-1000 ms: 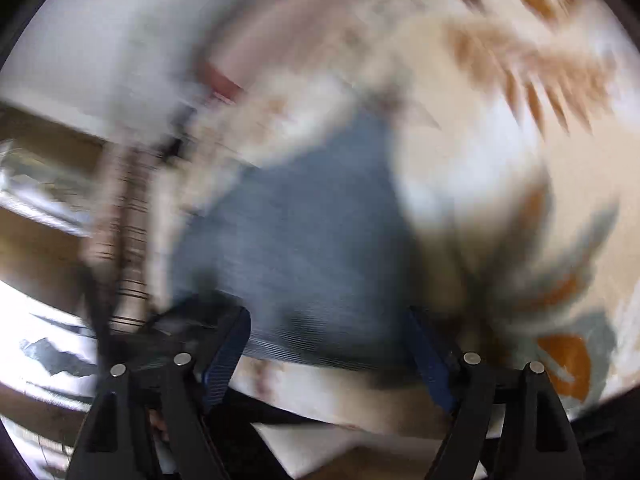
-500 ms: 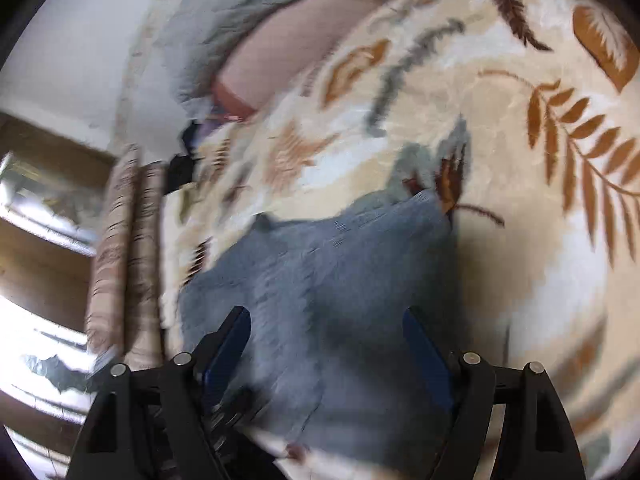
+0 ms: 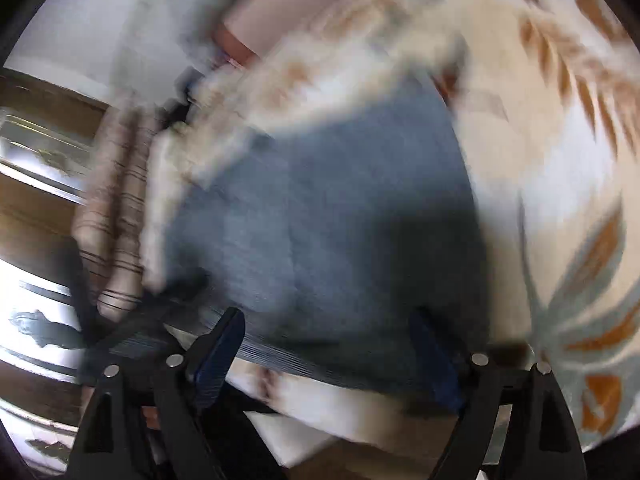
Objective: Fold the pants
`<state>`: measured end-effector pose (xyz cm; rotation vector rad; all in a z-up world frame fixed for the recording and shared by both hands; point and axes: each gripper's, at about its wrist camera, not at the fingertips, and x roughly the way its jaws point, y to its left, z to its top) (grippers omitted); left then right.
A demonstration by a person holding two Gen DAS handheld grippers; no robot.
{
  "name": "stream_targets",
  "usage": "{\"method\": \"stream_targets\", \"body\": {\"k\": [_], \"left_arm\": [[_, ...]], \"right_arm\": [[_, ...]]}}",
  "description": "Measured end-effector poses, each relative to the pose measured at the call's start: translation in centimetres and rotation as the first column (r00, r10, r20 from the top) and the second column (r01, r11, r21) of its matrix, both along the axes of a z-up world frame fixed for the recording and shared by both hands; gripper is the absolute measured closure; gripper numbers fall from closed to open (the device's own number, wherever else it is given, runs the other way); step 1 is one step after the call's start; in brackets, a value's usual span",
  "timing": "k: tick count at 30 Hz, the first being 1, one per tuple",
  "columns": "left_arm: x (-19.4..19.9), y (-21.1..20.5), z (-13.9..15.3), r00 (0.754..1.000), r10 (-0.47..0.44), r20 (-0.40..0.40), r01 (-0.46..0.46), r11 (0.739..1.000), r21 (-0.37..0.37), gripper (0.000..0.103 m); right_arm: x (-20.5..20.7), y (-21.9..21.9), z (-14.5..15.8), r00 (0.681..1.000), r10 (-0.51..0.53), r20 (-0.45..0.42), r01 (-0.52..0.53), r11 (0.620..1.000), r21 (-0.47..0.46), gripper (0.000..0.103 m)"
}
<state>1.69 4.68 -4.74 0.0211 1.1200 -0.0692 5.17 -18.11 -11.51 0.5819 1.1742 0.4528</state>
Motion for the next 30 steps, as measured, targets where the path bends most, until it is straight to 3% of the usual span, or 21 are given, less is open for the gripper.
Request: {"method": "stream_targets", "body": {"k": [2, 5, 7, 9, 10, 12, 17, 18, 20, 21, 24, 27, 30], "left_arm": [[-0.3, -0.1, 0.3, 1.0, -0.004, 0.011, 0.004, 1.0, 0.011, 0.0], [-0.3, -0.2, 0.3, 1.0, -0.005, 0.008, 0.004, 1.0, 0.008, 0.0], [-0.4, -0.1, 0.4, 1.0, -0.001, 0.011, 0.001, 1.0, 0.008, 0.0], [-0.4, -0.1, 0.4, 1.0, 0.001, 0.008, -0.001, 1.0, 0.003, 0.0], [-0.4, -0.1, 0.4, 1.0, -0.001, 0.007, 0.001, 1.0, 0.002, 0.0], [-0.6, -0.2, 0.5, 1.0, -0.008, 0.014, 0.008, 1.0, 0.013, 0.0], [-0.5, 0.0, 0.4, 1.0, 0.002, 0.009, -0.002, 1.0, 0.007, 0.0], [-0.5, -0.1, 0.4, 1.0, 0.0, 0.008, 0.0, 1.0, 0.01, 0.0], [-0.5, 0.0, 0.4, 1.0, 0.002, 0.009, -0.002, 1.0, 0.011, 0.0], [-0.5, 0.0, 0.4, 1.0, 0.002, 0.01, -0.002, 1.0, 0.009, 0.0], [-0.5, 0.1, 0.4, 1.0, 0.003, 0.013, -0.004, 1.0, 0.017, 0.0], [-0.4, 0.0, 0.3, 1.0, 0.001, 0.006, -0.001, 1.0, 0.003, 0.0], [-0.6, -0.2, 0.4, 1.0, -0.012, 0.011, 0.012, 1.0, 0.024, 0.0]], "right_arm": [[0.2, 0.2, 1.6, 1.0, 0.001, -0.012, -0.001, 1.0, -0.015, 0.017], [-0.4, 0.2, 3.8, 0.998, 0.008, 0.065, -0.008, 1.0, -0.006, 0.017], [-0.7, 0.3, 2.9, 0.998, 0.017, 0.06, -0.018, 1.0, 0.017, 0.016], [-0.6, 0.2, -0.1, 1.0, 0.011, -0.013, -0.012, 1.0, -0.018, 0.014], [-0.8, -0.2, -0.1, 1.0, -0.01, 0.019, 0.009, 1.0, 0.009, 0.014], [-0.7, 0.0, 1.3, 1.0, -0.017, 0.001, 0.017, 1.0, 0.009, 0.015], [-0.6, -0.3, 4.0, 0.996, -0.009, 0.086, 0.005, 0.999, 0.052, 0.014], [-0.6, -0.4, 3.2, 0.997, -0.015, 0.079, 0.012, 0.999, 0.036, 0.014], [0.0, -0.7, 0.2, 1.0, -0.02, -0.016, 0.02, 1.0, -0.01, 0.014], [-0.2, -1.0, -0.3, 1.0, -0.025, 0.003, 0.025, 1.0, 0.01, 0.014], [-0.1, -1.2, 1.7, 1.0, -0.02, 0.001, 0.02, 1.0, 0.013, 0.014], [1.1, -1.0, 4.0, 0.998, -0.006, 0.068, 0.005, 1.0, 0.021, 0.014], [3.7, -1.2, 4.0, 0.997, -0.047, 0.065, 0.045, 0.998, 0.032, 0.014]]}}
